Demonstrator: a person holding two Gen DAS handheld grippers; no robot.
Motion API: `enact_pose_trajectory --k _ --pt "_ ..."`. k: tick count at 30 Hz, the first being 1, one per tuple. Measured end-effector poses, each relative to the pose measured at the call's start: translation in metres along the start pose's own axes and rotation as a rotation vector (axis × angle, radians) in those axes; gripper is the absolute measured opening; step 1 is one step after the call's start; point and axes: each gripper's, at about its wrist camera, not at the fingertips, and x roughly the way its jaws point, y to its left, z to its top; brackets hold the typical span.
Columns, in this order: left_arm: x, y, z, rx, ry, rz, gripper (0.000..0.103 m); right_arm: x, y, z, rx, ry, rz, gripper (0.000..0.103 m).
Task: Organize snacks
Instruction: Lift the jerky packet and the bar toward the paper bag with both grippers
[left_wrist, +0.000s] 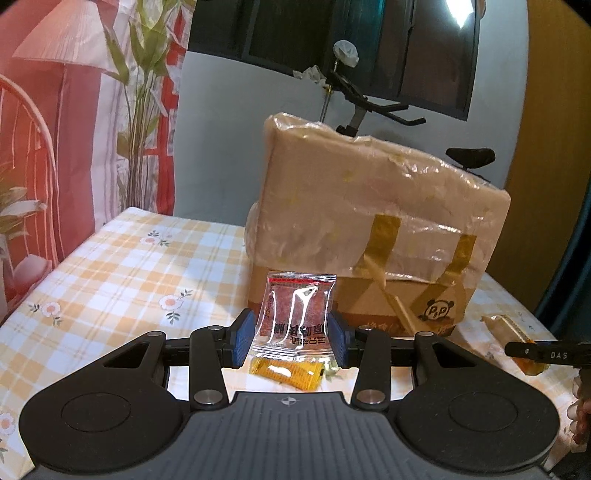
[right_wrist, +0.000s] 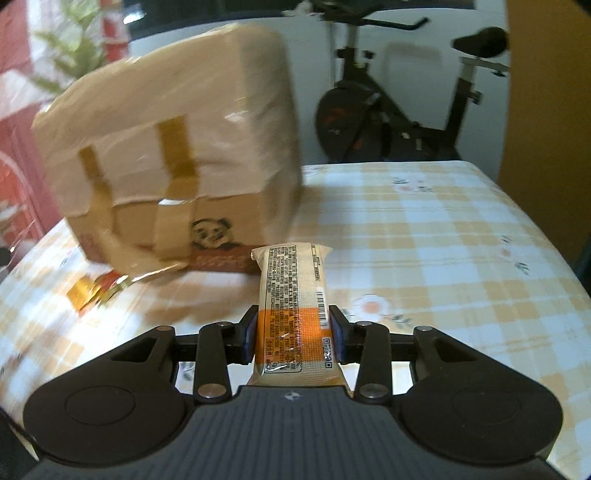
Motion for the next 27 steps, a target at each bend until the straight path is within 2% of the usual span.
enact_pose_trajectory --k 5,11,20,23,27 --pt "-0.002 -0.001 0.014 -0.012 -0.018 -0.026 0.045 -0.021 -0.011 0.014 0.008 -0.076 -0.039 0.040" --pt "-0.008 -0.012 0.043 0.014 -0.072 -0.054 0.045 -0.044 -0.014 0.047 0.004 -0.185 -0.039 0.040" --pt "-0.018 -0.048 0.113 0.116 -0.222 -0.100 0.045 -0.066 0.001 0.117 -0.029 -0.340 0.049 0.040" --pt "-0.008 -0.058 0.133 0.114 -0.237 -0.128 0.045 -0.062 0.014 0.143 -0.047 -0.379 0.089 0.040" --pt "0.019 -0.072 0.152 0.113 -0.218 -0.167 0.045 -0.048 0.044 0.167 -0.129 -0.426 0.132 0.040"
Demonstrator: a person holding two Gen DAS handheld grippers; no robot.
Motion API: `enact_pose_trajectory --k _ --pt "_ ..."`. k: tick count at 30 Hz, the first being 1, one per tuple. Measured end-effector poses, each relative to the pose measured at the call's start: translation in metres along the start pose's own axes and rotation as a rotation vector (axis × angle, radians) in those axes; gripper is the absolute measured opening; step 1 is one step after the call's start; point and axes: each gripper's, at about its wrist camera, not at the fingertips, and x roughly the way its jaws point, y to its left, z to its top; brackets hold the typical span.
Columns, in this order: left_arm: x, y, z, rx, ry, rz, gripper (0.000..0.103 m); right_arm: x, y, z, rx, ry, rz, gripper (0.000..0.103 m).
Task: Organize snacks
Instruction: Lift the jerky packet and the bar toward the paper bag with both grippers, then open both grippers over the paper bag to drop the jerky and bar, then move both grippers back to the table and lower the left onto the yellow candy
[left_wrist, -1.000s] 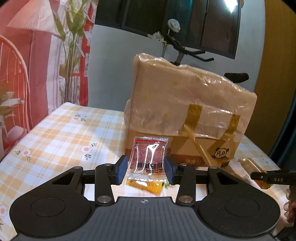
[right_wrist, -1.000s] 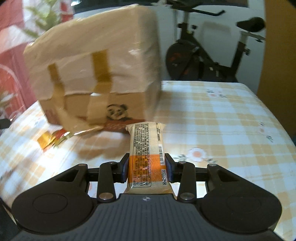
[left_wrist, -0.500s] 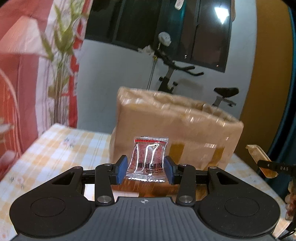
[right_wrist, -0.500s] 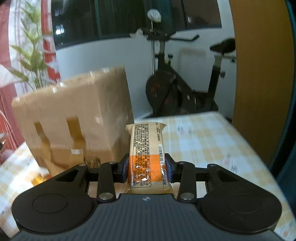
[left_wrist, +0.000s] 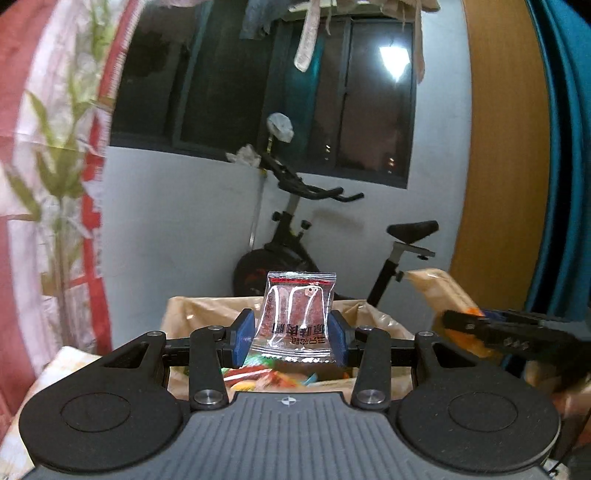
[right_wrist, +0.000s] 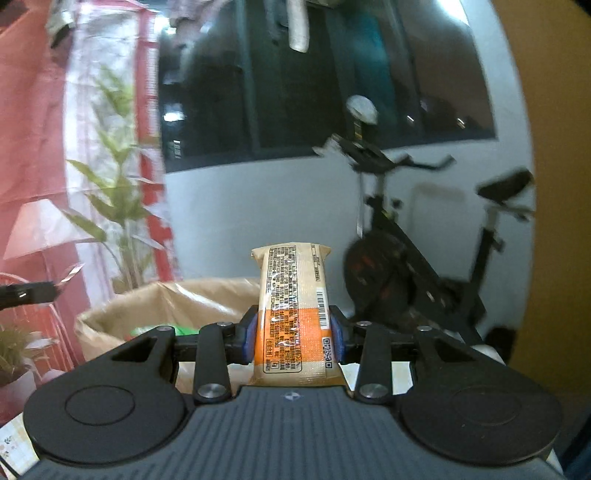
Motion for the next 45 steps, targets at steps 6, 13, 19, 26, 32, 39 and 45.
enact_pose_trajectory --k 6,13,19,26,32,39,45 --pt "0.060 -0.001 -0.004 -0.002 0.088 0.007 0.045 0.058 0.030 -0.001 -0.086 0.001 0.086 0.040" --pt "0.105 0.009 -0.011 0.031 0.166 0.044 0.046 0.118 0.030 -0.018 -0.086 0.118 0.095 0.040" --pt "0.107 0.015 -0.017 0.030 0.203 0.050 0.057 0.120 0.022 -0.024 -0.071 0.141 0.080 0.046" --pt "0.081 0.016 -0.017 0.016 0.204 0.049 0.062 0.089 0.026 -0.023 -0.057 0.095 0.069 0.064" --pt "0.041 0.014 -0.022 0.019 0.189 0.047 0.069 0.056 0.039 -0.028 -0.025 0.072 0.066 0.064" --pt "-0.011 0.015 -0.040 0.037 0.151 0.072 0.069 0.015 0.057 -0.044 -0.024 0.045 0.055 0.064" --pt "-0.044 0.020 -0.067 -0.008 0.160 0.104 0.069 -0.017 0.061 -0.065 0.042 0.034 0.023 0.064"
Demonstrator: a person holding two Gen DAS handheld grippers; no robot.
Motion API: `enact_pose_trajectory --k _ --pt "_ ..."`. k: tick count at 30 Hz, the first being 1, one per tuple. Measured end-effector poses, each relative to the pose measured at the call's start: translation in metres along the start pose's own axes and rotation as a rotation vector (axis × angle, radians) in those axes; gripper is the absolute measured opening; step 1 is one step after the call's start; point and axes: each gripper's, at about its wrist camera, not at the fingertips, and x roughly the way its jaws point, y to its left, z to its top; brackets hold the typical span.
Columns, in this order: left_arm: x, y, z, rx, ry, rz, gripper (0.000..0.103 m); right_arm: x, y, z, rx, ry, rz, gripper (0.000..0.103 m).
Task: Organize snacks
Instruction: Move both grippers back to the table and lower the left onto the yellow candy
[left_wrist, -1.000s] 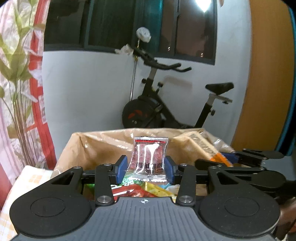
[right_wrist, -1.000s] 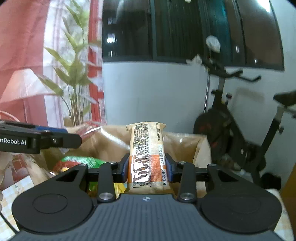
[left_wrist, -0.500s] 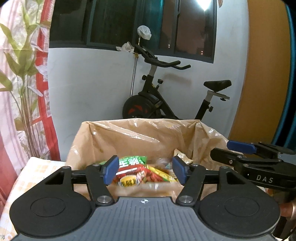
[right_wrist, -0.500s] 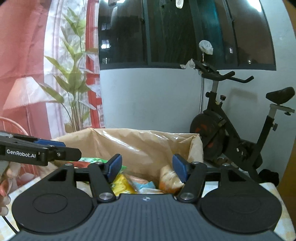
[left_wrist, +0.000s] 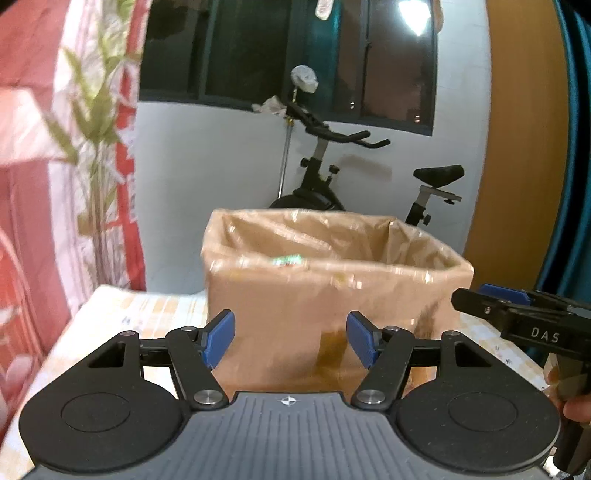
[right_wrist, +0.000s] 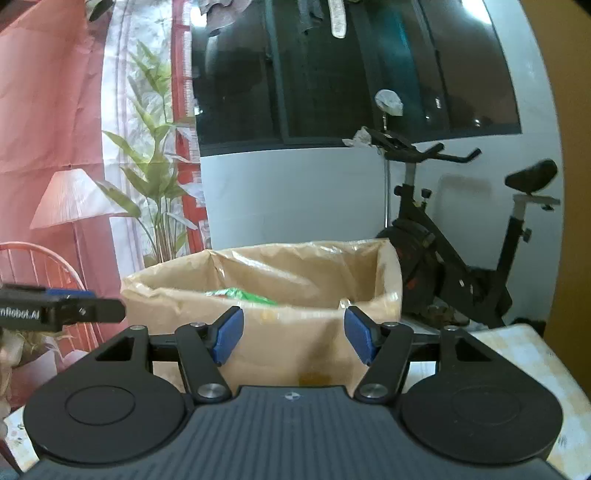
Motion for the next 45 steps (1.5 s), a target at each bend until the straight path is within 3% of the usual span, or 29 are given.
enact_pose_trajectory --k 11,25,45 --pt "-0.012 0.010 -0.057 -0.045 0.058 0.078 0.069 -0.014 0.002 -0.039 0.008 0.092 0.010 0.064" --pt "0.002 0.022 -0.095 -0.101 0.144 0.120 0.069 0.001 -0.001 -0.087 0.010 0.225 0.014 0.064" --pt "0.050 0.025 -0.118 -0.132 0.283 0.099 0.067 0.023 -0.012 -0.125 0.034 0.337 0.019 0.064"
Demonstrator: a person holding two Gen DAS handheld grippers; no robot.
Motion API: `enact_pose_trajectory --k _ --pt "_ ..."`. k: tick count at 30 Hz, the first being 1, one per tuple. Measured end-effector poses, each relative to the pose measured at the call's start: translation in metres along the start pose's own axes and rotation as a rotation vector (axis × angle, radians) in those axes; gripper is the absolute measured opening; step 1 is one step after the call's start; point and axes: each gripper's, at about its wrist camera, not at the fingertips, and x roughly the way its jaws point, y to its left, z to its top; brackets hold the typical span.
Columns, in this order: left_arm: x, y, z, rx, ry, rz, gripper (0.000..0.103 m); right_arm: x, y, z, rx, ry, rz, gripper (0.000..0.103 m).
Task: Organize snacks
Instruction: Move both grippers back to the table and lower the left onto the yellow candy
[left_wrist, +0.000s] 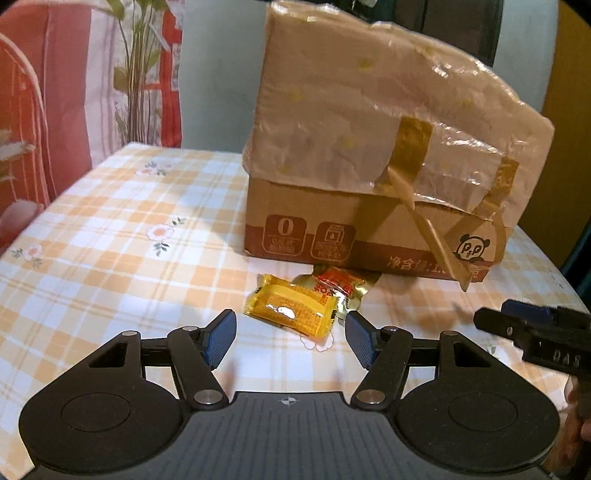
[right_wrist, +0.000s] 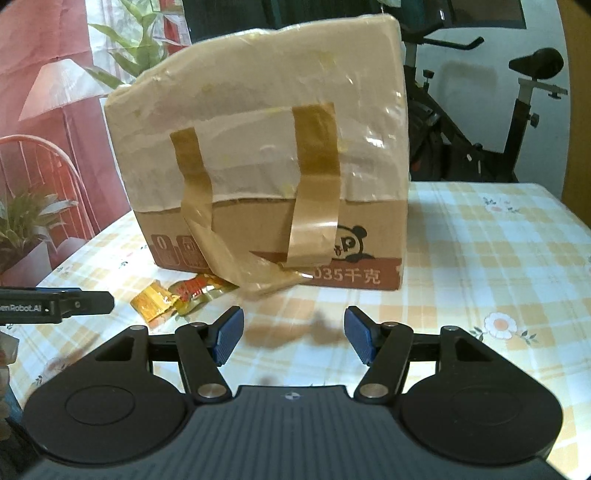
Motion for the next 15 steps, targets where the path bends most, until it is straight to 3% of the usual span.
enact_pose_trajectory --k 4,10,15 --pt "0.017 0.001 0.007 -0.079 0.053 -0.024 0.061 0.004 0.000 -0.003 -0.008 0.011 -0.004 0.064" --pt "0.037 -0.007 0.016 -0.151 0.089 -0.048 0.060 0.012 -0.003 -0.008 -0.014 0.029 -0.014 0.063" --pt "0.050 -0.011 0.026 -0.140 0.079 -0.001 0.060 0.014 -0.006 -0.007 -0.013 0.030 -0.007 0.063"
